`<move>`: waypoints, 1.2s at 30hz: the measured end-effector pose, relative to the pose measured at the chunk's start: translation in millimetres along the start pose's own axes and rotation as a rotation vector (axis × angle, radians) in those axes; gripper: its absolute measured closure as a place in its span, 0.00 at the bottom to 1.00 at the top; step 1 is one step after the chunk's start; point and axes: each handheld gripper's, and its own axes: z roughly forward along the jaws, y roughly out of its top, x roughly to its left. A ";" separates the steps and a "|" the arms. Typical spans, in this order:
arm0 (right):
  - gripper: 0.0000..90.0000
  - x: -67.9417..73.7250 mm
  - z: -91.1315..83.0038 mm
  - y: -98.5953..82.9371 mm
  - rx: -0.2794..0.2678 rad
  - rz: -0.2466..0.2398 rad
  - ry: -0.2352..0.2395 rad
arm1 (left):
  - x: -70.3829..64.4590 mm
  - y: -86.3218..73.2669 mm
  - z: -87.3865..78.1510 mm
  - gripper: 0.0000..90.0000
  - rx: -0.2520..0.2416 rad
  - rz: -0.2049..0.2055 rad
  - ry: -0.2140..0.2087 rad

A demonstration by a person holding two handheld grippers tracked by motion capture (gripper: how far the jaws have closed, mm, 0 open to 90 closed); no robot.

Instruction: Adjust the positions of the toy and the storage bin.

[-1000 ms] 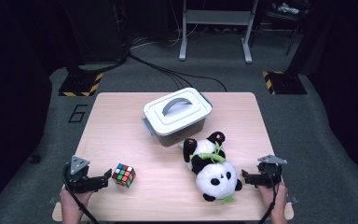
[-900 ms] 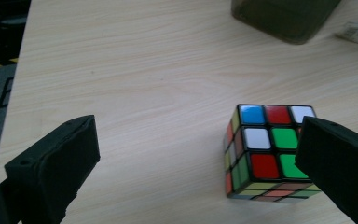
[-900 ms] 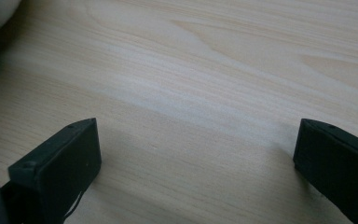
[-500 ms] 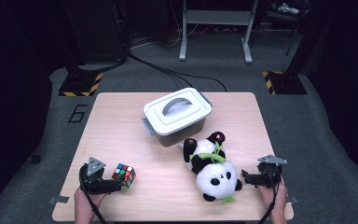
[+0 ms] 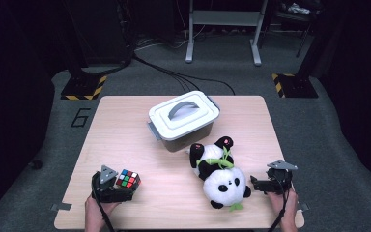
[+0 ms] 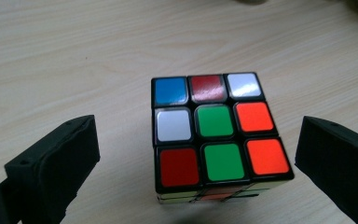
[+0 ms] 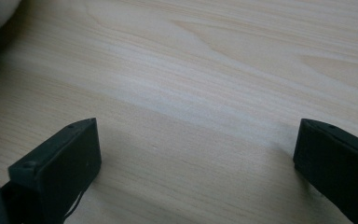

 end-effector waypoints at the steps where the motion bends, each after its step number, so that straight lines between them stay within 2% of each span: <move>1: 0.00 0.1 0.0 0.0 -0.001 0.002 -0.001 | 0.6 -3.1 3.0 0.00 0.015 -0.005 -0.003; 5: 0.00 0.1 0.0 0.0 -0.001 0.002 -0.001 | -0.3 -6.9 6.8 0.01 0.013 -0.003 -0.010; 9: 0.00 0.0 0.0 0.0 0.000 0.000 0.000 | 0.3 -11.1 9.2 0.18 0.005 0.020 -0.007; 11: 0.00 0.1 0.0 0.0 -0.001 0.002 -0.001 | 0.7 -12.4 9.2 0.20 0.012 0.023 -0.026; 15: 0.00 0.1 0.0 0.1 -0.001 0.002 -0.001 | -2.5 -15.2 11.0 0.35 0.003 0.014 -0.031; 16: 0.00 0.1 0.0 0.0 -0.001 0.002 -0.001 | -3.0 -16.1 11.9 0.35 -0.009 0.015 -0.019; 17: 0.00 0.1 0.0 0.1 -0.001 0.003 -0.001 | -2.5 -16.7 10.9 0.37 -0.008 0.035 -0.023; 29: 0.00 0.1 0.0 0.0 -0.001 0.002 -0.001 | -3.2 -15.4 9.9 0.38 -0.005 0.053 -0.006; 36: 0.00 0.1 0.0 0.0 -0.001 0.002 -0.001 | 2.3 -9.8 4.1 0.38 -0.014 0.062 0.005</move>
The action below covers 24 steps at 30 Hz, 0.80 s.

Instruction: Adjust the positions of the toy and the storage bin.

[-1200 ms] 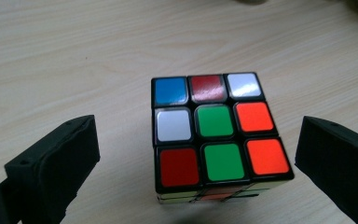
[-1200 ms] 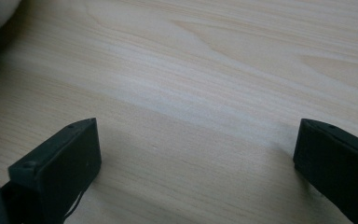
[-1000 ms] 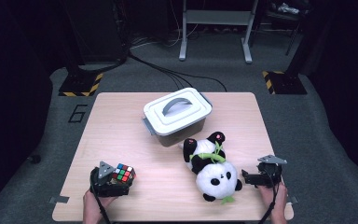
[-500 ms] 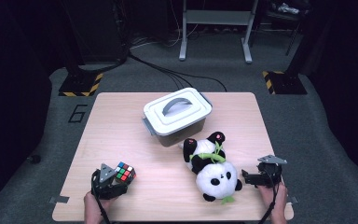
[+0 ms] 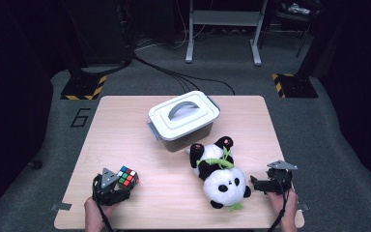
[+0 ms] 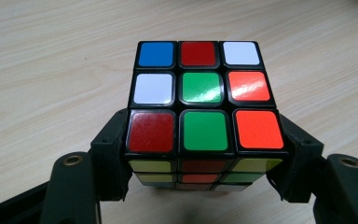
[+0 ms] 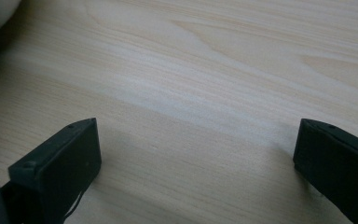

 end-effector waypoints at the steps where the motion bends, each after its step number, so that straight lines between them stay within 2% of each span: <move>1: 0.00 0.0 0.0 0.0 0.000 0.000 0.000 | 0.4 0.7 -0.1 0.38 -0.010 -0.003 0.012; 4: 0.00 0.0 0.0 0.0 0.000 0.000 0.000 | 2.9 2.9 -1.9 0.38 -0.010 0.002 0.012; 12: 0.00 0.0 0.0 0.0 0.000 0.000 0.000 | 11.7 11.7 -6.0 0.38 -0.027 0.004 0.047; 24: 0.00 0.0 0.0 0.0 0.000 0.001 0.000 | 31.4 23.8 -7.1 0.38 -0.038 -0.026 0.075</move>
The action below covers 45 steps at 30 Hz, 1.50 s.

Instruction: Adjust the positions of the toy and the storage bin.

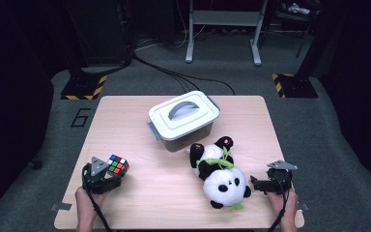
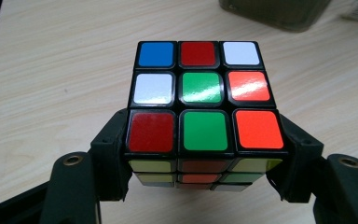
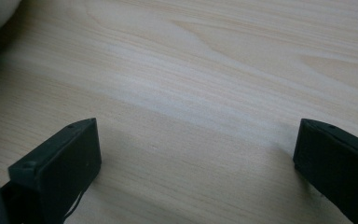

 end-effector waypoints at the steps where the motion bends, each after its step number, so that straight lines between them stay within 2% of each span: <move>1: 0.00 0.0 0.0 0.0 0.000 0.000 0.000 | 3.7 2.1 0.9 0.38 0.000 -0.003 0.003; 14: 0.00 0.0 0.0 0.0 0.000 0.000 0.000 | 24.7 14.7 10.4 0.38 -0.012 -0.019 0.029; 17: 0.00 0.1 0.0 0.0 0.000 0.000 0.000 | 30.0 17.6 12.7 0.38 0.004 -0.015 0.030; 24: 0.00 0.0 0.0 0.0 0.000 0.000 0.000 | 39.2 21.0 17.0 0.38 -0.004 -0.035 0.042; 32: 0.00 0.0 0.0 0.0 0.000 0.000 0.000 | 54.5 30.9 25.4 0.38 0.006 -0.035 0.068; 33: 0.00 0.0 0.0 0.0 0.000 0.000 0.000 | 55.8 31.8 27.0 0.38 0.002 -0.047 0.070; 34: 0.00 0.0 0.0 0.0 0.000 0.000 0.000 | 58.4 33.3 27.5 0.38 0.014 -0.040 0.073; 35: 0.00 0.0 0.0 0.0 0.000 0.000 0.000 | 59.9 34.0 29.6 0.38 0.000 -0.046 0.080; 37: 0.00 0.1 0.0 0.0 0.000 0.000 0.000 | 61.6 35.3 29.6 0.38 0.014 -0.043 0.085; 38: 0.00 0.1 0.0 0.0 0.000 0.000 0.000 | 63.8 36.0 32.6 0.38 0.002 -0.066 0.087; 39: 0.00 0.0 0.0 0.0 0.000 0.000 0.000 | 66.7 36.8 32.5 0.38 0.007 -0.058 0.086; 41: 0.00 0.1 0.0 0.0 0.000 0.000 0.000 | 69.4 37.8 34.8 0.38 -0.009 -0.073 0.099; 45: 0.00 0.0 0.0 0.0 0.000 0.000 0.000 | 78.6 41.3 41.3 0.38 0.014 -0.074 0.119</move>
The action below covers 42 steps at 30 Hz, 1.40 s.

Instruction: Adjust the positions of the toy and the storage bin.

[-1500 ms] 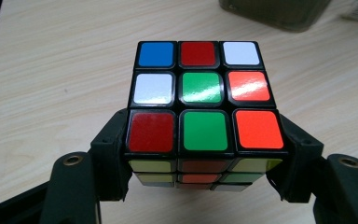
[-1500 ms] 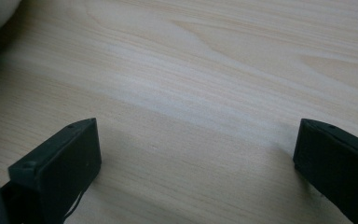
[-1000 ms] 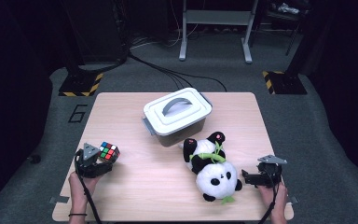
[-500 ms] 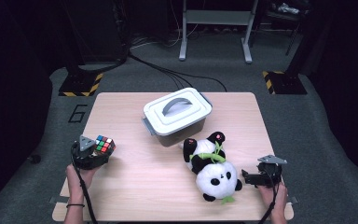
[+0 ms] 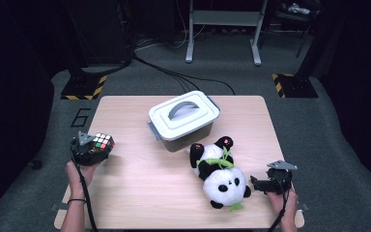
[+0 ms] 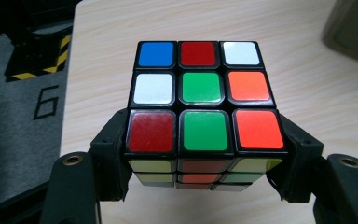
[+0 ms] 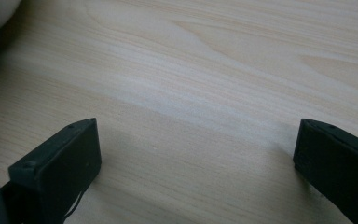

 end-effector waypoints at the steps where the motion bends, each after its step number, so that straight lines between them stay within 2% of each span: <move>1: 0.00 0.0 0.0 0.0 0.000 0.000 0.000 | 0.0 0.0 0.0 0.38 0.000 0.000 0.000; 7: 0.00 0.0 0.0 0.0 0.000 0.000 0.000 | 12.5 4.6 14.3 0.38 0.006 -0.040 0.022; 9: 0.00 0.0 0.0 0.0 0.000 -0.001 0.000 | 15.8 4.2 17.5 0.38 -0.002 -0.053 0.039; 12: 0.00 0.0 0.0 0.0 0.000 0.000 0.000 | 20.6 1.2 23.6 0.38 0.013 -0.069 0.043; 16: 0.00 -0.1 -0.1 -0.1 0.001 -0.003 0.001 | 23.9 -2.6 29.8 0.38 0.027 -0.089 0.047; 27: 0.00 -0.2 -0.1 -0.2 0.000 -0.006 0.001 | 32.6 -10.8 40.7 0.38 0.058 -0.124 0.091; 31: 0.00 -0.2 -0.1 -0.2 0.000 -0.006 0.001 | 34.4 -13.3 43.3 0.38 0.081 -0.132 0.085; 34: 0.00 -0.2 -0.1 -0.2 0.000 -0.005 0.001 | 37.2 -18.4 46.9 0.38 0.089 -0.157 0.070; 40: 0.00 -0.2 -0.1 -0.2 0.000 -0.005 0.001 | 38.0 -18.9 46.8 0.38 0.086 -0.161 0.070; 42: 0.00 -0.2 -0.1 -0.2 0.000 -0.005 0.001 | 38.7 -19.5 45.8 0.33 0.071 -0.181 0.057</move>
